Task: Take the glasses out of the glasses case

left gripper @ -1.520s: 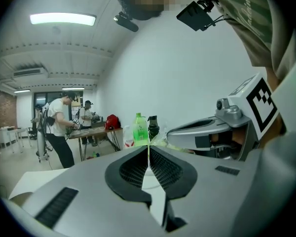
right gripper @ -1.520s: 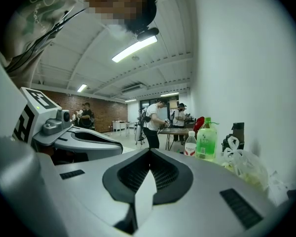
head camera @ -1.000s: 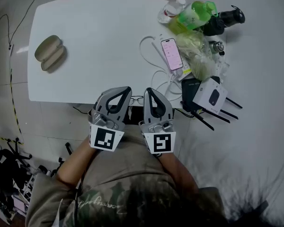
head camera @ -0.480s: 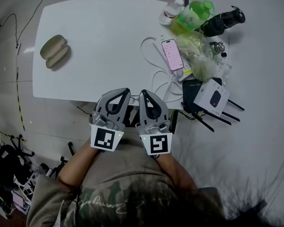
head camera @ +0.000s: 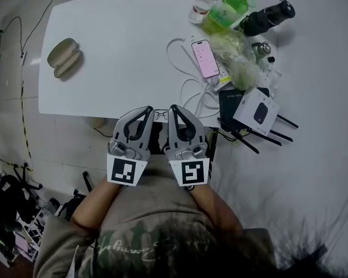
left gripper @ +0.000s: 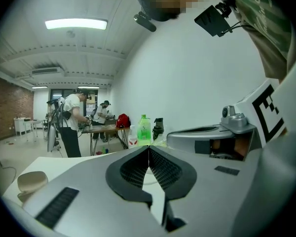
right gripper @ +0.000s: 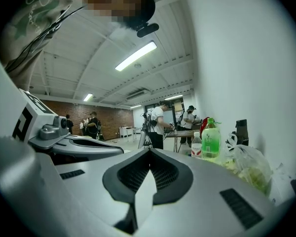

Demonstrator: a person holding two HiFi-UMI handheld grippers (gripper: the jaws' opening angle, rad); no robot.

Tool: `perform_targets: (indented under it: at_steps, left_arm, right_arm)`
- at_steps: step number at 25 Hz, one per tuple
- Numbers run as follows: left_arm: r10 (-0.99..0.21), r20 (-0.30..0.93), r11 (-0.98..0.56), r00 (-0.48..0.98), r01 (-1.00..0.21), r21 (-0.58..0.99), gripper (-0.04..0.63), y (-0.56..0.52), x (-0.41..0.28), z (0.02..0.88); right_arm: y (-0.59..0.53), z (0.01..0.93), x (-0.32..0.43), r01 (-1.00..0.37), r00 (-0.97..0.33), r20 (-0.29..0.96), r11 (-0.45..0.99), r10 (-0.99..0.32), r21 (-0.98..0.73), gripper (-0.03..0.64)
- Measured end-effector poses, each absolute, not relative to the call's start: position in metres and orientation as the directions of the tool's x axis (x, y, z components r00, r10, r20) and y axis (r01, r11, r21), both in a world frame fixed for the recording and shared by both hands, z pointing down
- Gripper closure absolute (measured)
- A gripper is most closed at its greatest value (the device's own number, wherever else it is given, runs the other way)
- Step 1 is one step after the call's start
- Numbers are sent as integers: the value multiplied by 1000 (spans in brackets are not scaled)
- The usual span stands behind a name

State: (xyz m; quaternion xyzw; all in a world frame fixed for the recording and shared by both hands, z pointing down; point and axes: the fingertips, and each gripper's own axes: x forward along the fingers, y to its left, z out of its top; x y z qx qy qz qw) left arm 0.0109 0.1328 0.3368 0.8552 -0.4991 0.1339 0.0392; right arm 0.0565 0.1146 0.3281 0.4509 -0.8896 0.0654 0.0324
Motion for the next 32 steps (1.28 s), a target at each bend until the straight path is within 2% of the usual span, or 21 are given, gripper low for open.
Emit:
perform_targets:
  at_steps: [11, 18, 25, 32]
  left_arm:
    - [-886, 259, -420, 384, -901, -105, 586, 156, 19, 325]
    - [-902, 241, -388, 358, -918, -87, 586, 180, 30, 319]
    - [-909, 235, -371, 344, -925, -80, 586, 207, 37, 317]
    - [-921, 215, -347, 324, -935, -76, 586, 255, 44, 307]
  right_arm:
    - [133, 318, 75, -791, -611, 68, 605, -789, -86, 604]
    - [161, 321, 72, -757, -654, 114, 648, -748, -89, 604]
    - [188, 328, 82, -769, -637, 149, 637, -756, -57, 604]
    - [237, 322, 89, -773, -634, 123, 628, -763, -88, 604]
